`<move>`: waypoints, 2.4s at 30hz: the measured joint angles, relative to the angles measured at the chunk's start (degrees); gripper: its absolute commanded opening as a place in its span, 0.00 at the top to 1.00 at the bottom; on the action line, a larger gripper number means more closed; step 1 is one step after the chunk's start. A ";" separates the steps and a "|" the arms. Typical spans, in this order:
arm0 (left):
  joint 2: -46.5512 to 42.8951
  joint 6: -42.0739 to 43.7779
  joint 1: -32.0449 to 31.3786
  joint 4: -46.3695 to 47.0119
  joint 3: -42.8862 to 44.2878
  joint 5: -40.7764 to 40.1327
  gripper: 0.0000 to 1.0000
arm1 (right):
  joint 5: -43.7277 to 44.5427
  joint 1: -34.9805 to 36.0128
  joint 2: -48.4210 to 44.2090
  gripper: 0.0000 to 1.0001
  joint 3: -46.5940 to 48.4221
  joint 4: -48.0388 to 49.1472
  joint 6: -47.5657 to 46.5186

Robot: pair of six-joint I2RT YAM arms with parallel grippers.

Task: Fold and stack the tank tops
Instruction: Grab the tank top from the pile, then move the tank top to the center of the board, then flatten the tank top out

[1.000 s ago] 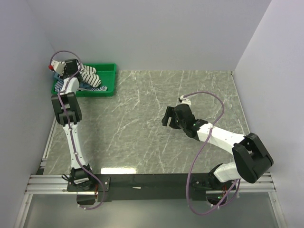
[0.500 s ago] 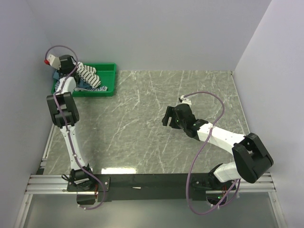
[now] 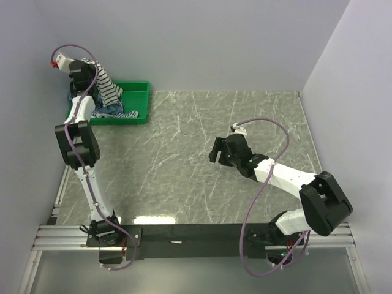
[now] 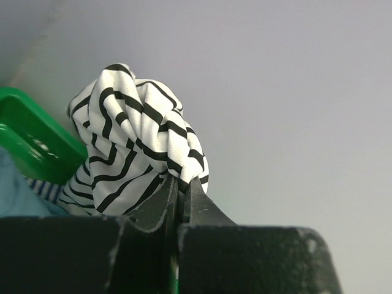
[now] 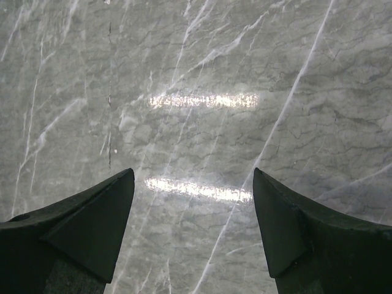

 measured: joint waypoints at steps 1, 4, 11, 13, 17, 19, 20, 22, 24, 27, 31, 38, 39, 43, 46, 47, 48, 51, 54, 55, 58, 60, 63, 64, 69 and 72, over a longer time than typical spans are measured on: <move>-0.24 0.04 -0.13 0.11 -0.24 0.35 1.00 | 0.11 0.00 0.00 0.16 0.00 0.00 0.00; -3.80 1.57 -1.55 0.22 -2.19 2.27 1.00 | 0.50 -0.42 -0.42 0.16 0.00 -0.02 0.02; -18.34 4.35 -10.21 0.33 -5.14 4.83 1.00 | 2.97 -1.99 -8.20 0.16 0.42 -0.61 0.02; -23.82 4.72 -13.66 0.90 -7.19 5.27 1.00 | 4.26 -2.19 -11.93 0.16 1.05 -1.36 0.02; -34.84 4.92 -21.57 1.46 -13.29 5.62 1.00 | 7.02 -2.49 -20.70 0.16 2.47 -2.23 -0.04; -38.99 4.50 -24.90 1.55 -16.15 5.92 1.00 | 8.22 -2.64 -25.44 0.16 2.47 -2.64 -0.02; -41.44 3.82 -26.82 2.16 -18.75 6.03 0.99 | 8.81 -2.67 -27.78 0.16 2.40 -2.71 -0.02; -45.79 1.81 -29.90 2.38 -24.61 6.10 0.99 | 9.55 -2.71 -31.52 0.16 1.68 -2.71 0.02; -49.37 -0.96 -32.70 1.86 -31.54 6.01 0.76 | 9.90 -2.73 -34.21 0.16 0.85 -3.06 0.02; -51.71 -5.62 -35.30 1.18 -43.17 6.32 0.46 | 10.05 -2.73 -35.74 0.16 -0.26 -4.94 0.26; -51.52 -10.93 -35.89 -3.32 -60.48 6.78 0.36 | 9.22 -2.73 -35.43 0.16 -2.58 -7.37 1.27; -59.69 -12.09 -36.15 -18.36 -73.33 4.90 0.40 | 5.84 0.24 -31.58 0.18 -11.78 -9.29 3.74; -61.72 -12.11 -36.39 -19.37 -73.66 4.68 0.40 | 5.55 1.73 -29.88 0.18 -12.22 -9.27 4.09; -67.25 -12.20 -39.85 -19.82 -76.65 4.76 0.42 | 5.86 7.15 -20.46 0.20 -10.99 -7.87 4.83; -65.35 -12.26 -44.44 -20.35 -79.08 5.53 0.46 | 6.23 9.20 -12.90 0.21 -8.22 -7.06 4.68; -63.82 -12.33 -46.01 -20.98 -79.38 5.62 0.47 | 6.49 9.20 -10.54 0.21 -7.13 -6.71 4.50; -62.20 -12.39 -47.34 -21.20 -79.65 5.75 0.47 | 6.84 9.18 -8.70 0.21 -6.14 -6.40 4.33; -58.14 -12.50 -50.49 -21.22 -80.63 6.29 0.47 | 7.58 9.18 -5.60 0.21 -4.24 -5.35 3.82; -55.15 -12.41 -52.13 -20.59 -80.63 6.40 0.50 | 8.04 9.18 -3.98 0.22 -3.17 -4.57 3.39; -53.86 -12.35 -52.48 -20.48 -80.37 6.47 0.52 | 8.17 9.18 -3.56 0.22 -2.93 -4.37 3.39; -49.96 -12.35 -53.20 -20.17 -79.21 6.69 0.58 | 8.66 9.16 -2.47 0.22 -2.45 -3.74 3.39; -48.46 -12.24 -53.55 -19.65 -77.92 6.69 0.59 | 8.81 9.03 -1.84 0.22 -2.32 -3.50 3.39; -46.47 -12.22 -54.34 -18.75 -76.67 6.69 0.59 | 8.76 8.50 -0.66 0.22 -2.12 -3.19 3.37; -46.16 -12.24 -54.51 -18.56 -76.50 6.69 0.62 | 8.76 8.15 -0.24 0.22 -1.95 -3.15 3.37; -44.78 -11.98 -54.95 -18.10 -76.06 6.62 0.86 | 8.61 6.56 0.74 0.22 -1.33 -2.62 3.15; -44.74 -11.56 -54.97 -19.04 -75.93 6.49 1.00 | 8.24 5.84 1.53 0.22 -0.63 -2.51 2.95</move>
